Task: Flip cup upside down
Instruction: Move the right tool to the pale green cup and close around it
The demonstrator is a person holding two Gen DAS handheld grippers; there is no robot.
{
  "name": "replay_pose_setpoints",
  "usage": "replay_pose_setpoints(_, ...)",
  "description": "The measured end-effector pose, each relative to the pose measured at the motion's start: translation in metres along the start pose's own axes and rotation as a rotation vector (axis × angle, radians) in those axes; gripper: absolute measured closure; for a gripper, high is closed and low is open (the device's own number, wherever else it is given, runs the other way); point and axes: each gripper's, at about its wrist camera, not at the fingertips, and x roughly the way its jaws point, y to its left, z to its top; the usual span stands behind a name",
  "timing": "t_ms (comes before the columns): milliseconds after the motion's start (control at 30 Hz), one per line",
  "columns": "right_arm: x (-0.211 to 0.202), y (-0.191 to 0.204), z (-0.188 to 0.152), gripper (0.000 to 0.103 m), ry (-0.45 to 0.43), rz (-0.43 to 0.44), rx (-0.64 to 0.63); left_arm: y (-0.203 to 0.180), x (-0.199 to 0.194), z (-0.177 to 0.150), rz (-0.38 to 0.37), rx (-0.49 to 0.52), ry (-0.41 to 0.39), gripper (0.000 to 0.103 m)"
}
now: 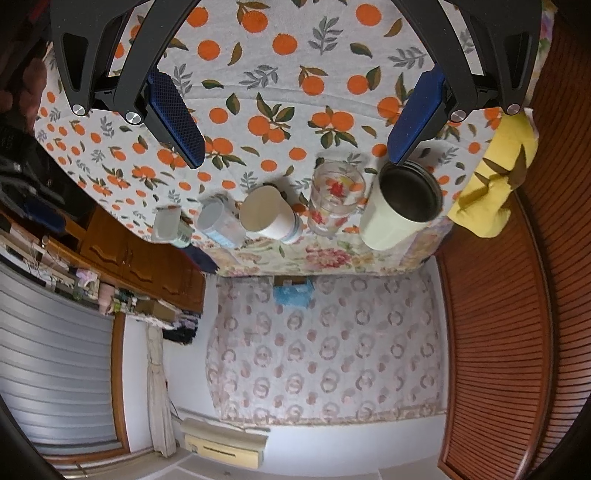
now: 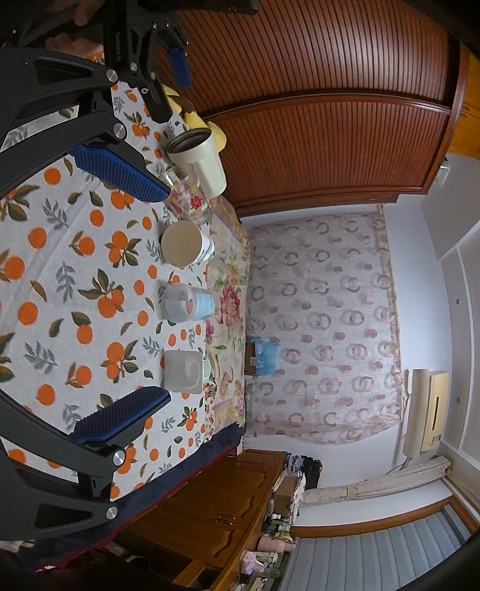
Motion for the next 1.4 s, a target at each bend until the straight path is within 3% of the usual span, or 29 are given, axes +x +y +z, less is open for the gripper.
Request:
replay_pose_setpoints(233,0.029,-0.017,0.015,0.013,0.033,-0.005,-0.044,-0.005,0.027,-0.002,-0.011,0.036,0.056,0.008)
replay_pose_setpoints(500,0.073,-0.041,0.041,0.017,0.099,-0.015,-0.077,-0.006,0.055,0.002,-0.054,0.051,0.140,0.008)
replay_pose_setpoints(733,0.130,-0.062,0.053,0.026,0.225,-0.016,-0.090,-0.008,0.069,0.010,-0.091,0.099,0.164,0.008)
replay_pose_setpoints(1100,0.222,-0.087,0.064,0.027,0.425,-0.058,-0.086,-0.017,0.089,0.023,-0.157,0.166,0.195,0.008)
replay_pose_setpoints(1400,0.283,-0.108,0.059,0.037,0.614,-0.095,0.006,-0.021,0.097,0.028,-0.176,0.204,0.208,0.008)
